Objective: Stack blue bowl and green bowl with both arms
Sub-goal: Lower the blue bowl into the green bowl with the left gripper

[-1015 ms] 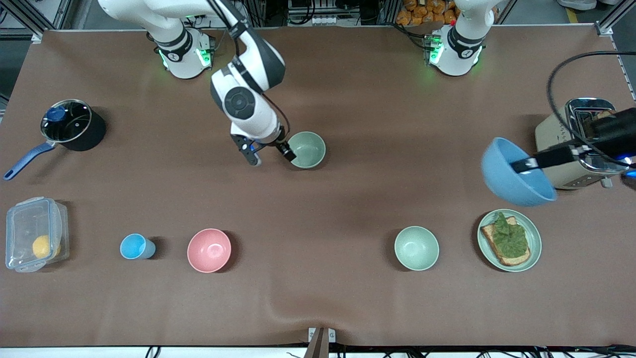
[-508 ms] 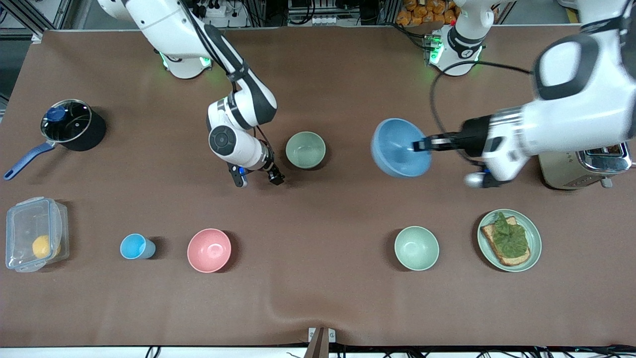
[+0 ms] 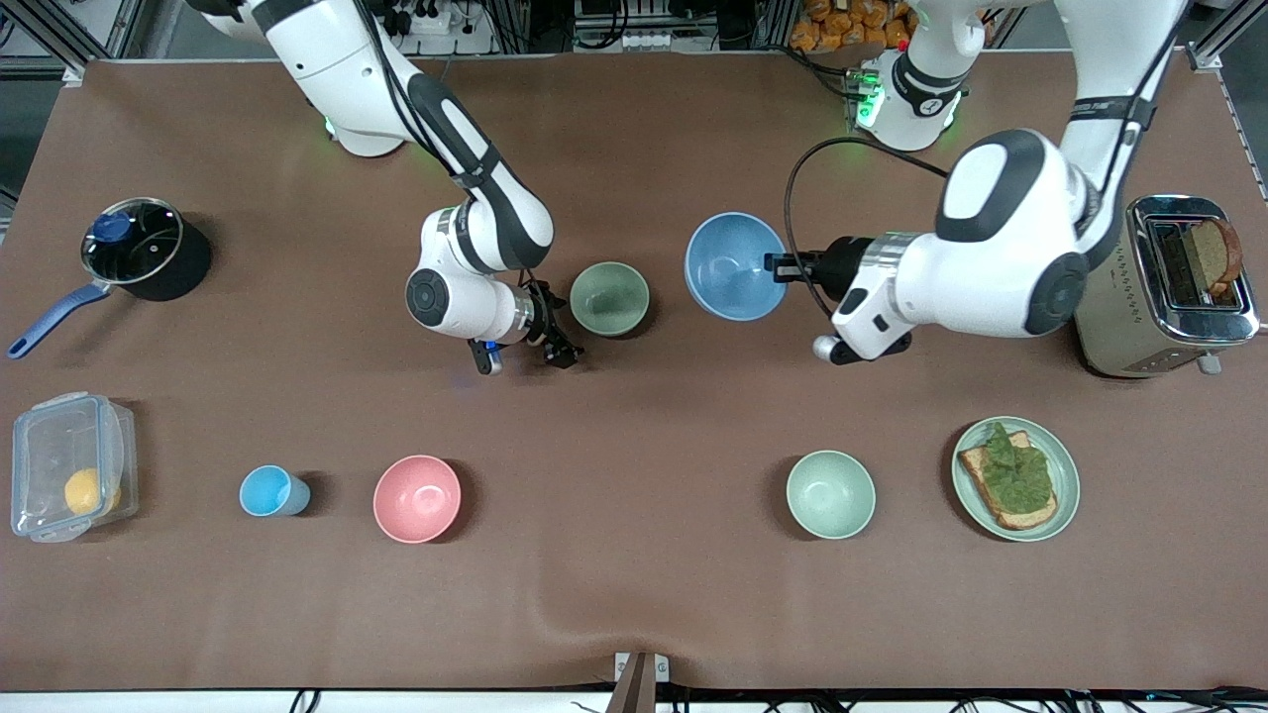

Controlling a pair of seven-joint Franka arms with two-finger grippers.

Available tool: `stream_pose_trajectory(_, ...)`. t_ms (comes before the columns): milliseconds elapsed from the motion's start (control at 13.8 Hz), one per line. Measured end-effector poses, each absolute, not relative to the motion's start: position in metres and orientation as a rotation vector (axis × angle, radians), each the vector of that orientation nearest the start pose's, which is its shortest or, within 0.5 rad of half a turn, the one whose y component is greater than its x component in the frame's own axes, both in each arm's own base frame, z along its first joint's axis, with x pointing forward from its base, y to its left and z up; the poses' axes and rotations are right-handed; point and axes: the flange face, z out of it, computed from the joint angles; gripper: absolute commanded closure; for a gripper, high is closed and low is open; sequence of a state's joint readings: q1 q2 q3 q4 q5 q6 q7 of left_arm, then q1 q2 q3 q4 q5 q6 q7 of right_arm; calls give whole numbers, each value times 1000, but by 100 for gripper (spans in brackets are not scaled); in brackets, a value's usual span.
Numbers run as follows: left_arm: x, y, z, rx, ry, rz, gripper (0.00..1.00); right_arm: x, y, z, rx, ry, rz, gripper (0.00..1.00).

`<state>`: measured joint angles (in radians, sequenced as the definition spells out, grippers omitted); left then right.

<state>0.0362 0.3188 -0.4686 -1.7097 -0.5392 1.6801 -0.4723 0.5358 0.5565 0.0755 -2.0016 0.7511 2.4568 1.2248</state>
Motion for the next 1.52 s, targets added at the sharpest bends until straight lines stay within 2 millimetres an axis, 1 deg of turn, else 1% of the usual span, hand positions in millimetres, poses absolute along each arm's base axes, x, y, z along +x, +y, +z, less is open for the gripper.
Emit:
stream_pose_trajectory(73,532,-288,396,-3419,-343,1014,100,486,340,167,-2319,1675,653,0)
stream_pose_trajectory(218,501,-319,347,-3403,-366,943,100,484,338,163,-2315,1687,664,0)
stream_pose_trajectory(290,484,-335,331,-3384,-383,923,100,483,337,161,-2312,1691,669,0)
stream_pose_trajectory(363,471,-350,322,-3368,-397,910,100,482,336,161,-2305,1689,674,0)
stream_pose_trajectory(508,457,-369,313,-3365,-402,883,100,483,335,161,-2291,1679,683,0)
stream_pose_trajectory(653,453,-380,301,-3369,-414,868,100,483,335,160,-2270,1685,693,0)
stream_pose_trajectory(870,453,-392,284,-3387,-442,833,100,483,334,160,-2266,1684,695,0)
stream_pose_trajectory(1160,462,-408,272,-3387,-484,862,100,483,334,160,-2265,1683,696,0)
stream_pose_trajectory(1523,448,-435,238,-3339,-446,889,100,483,335,161,-2267,1680,696,0)
